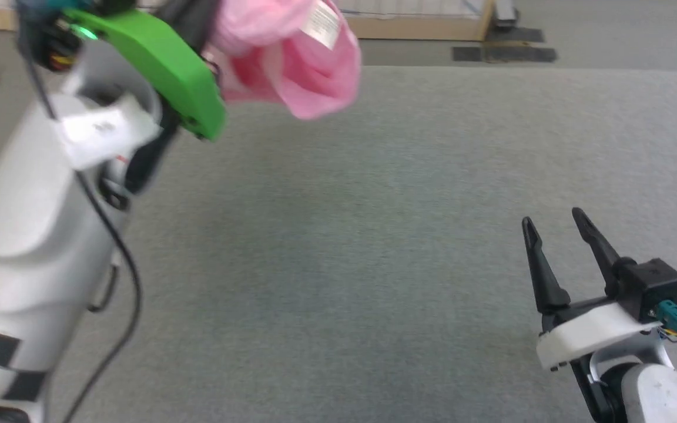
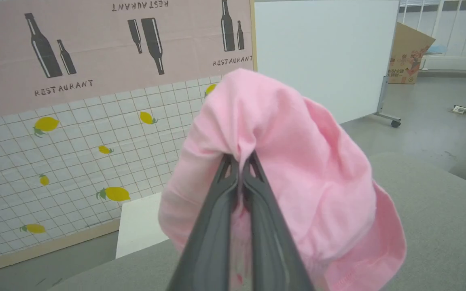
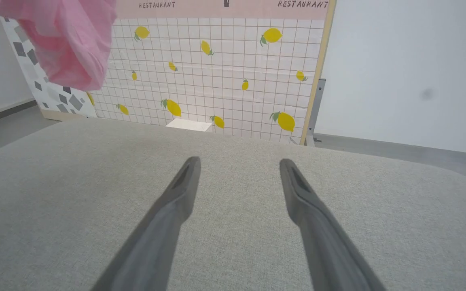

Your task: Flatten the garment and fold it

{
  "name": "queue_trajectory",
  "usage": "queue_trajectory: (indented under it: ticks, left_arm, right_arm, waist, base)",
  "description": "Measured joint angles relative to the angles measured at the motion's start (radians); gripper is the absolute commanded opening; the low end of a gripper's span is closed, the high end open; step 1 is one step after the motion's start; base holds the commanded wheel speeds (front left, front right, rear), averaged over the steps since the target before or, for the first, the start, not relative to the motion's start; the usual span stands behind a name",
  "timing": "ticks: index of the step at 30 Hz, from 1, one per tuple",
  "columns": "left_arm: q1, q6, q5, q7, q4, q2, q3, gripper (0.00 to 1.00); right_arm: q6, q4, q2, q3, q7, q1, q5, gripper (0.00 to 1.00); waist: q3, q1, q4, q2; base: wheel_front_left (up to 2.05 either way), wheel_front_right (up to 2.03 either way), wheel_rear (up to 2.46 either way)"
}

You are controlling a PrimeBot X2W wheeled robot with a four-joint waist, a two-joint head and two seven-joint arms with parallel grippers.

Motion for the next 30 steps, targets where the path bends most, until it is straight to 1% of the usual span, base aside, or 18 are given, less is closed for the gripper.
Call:
queue_trajectory:
  ticks: [5,7,10,15,18,19,20,21,26,30]
  left_arm:
    - [0.065,0.045,0.014,-0.018,-0.008,-0.052,-0.044,0.0]
    - [0.082,0.065,0.034,-0.034,-0.003,-0.066,-0.062,0.0]
    - [0.107,0.082,0.067,-0.064,0.016,-0.087,-0.089,0.0]
    - [0.155,0.082,0.113,-0.11,0.067,-0.112,-0.155,0.0]
    - [0.192,0.06,0.137,-0.117,0.117,-0.108,-0.203,0.0]
    - [0.208,0.052,0.137,-0.117,0.134,-0.104,-0.217,0.11]
    - [0.221,0.047,0.138,-0.117,0.146,-0.101,-0.226,0.45]
    - [0.233,0.041,0.139,-0.117,0.16,-0.098,-0.235,1.0]
    - [0.252,0.03,0.14,-0.122,0.195,-0.093,-0.249,1.0]
    - [0.252,0.03,0.137,-0.154,0.21,-0.092,-0.238,1.0]
  right_arm:
    - [0.0,0.008,0.009,-0.005,-0.019,-0.034,-0.01,1.0]
    - [0.0,0.012,0.014,-0.006,-0.028,-0.043,-0.013,1.0]
    - [0.0,0.023,0.02,-0.009,-0.043,-0.05,-0.014,1.0]
    - [0.0,0.044,0.026,-0.012,-0.067,-0.058,-0.015,1.0]
    - [0.0,0.057,0.028,-0.011,-0.074,-0.067,-0.019,1.0]
    - [0.0,0.061,0.028,-0.011,-0.078,-0.068,-0.02,1.0]
    - [0.0,0.064,0.028,-0.012,-0.079,-0.069,-0.02,1.0]
    - [0.0,0.067,0.028,-0.012,-0.08,-0.07,-0.02,1.0]
    - [0.0,0.08,0.029,-0.016,-0.079,-0.07,-0.02,1.0]
    - [0.0,0.095,0.029,-0.028,-0.077,-0.07,-0.02,1.0]
  waist:
    - [0.022,0.0,-0.081,0.0]
    - [0.034,0.0,-0.112,0.0]
    - [0.059,0.0,-0.156,0.0]
    - [0.11,0.0,-0.216,0.0]
    - [0.137,0.0,-0.242,0.0001]
    - [0.145,0.0,-0.25,0.0]
    - [0.151,0.0,-0.255,0.0001]
    - [0.157,0.0,-0.259,0.0]
    - [0.163,0.0,-0.254,0.0]
    - [0.142,0.0,-0.237,0.0]
  base:
    - [0.0,0.0,0.0]
    - [0.0,0.0,0.0]
    - [0.0,0.0,0.0]
    - [0.0,0.0,0.0]
    - [0.0,0.0,0.0]
    - [0.0,0.0,0.0]
    - [0.0,0.0,0.0]
    - [0.0,0.0,0.0]
    - [0.0,0.0,0.0]
    - [0.0,0.0,0.0]
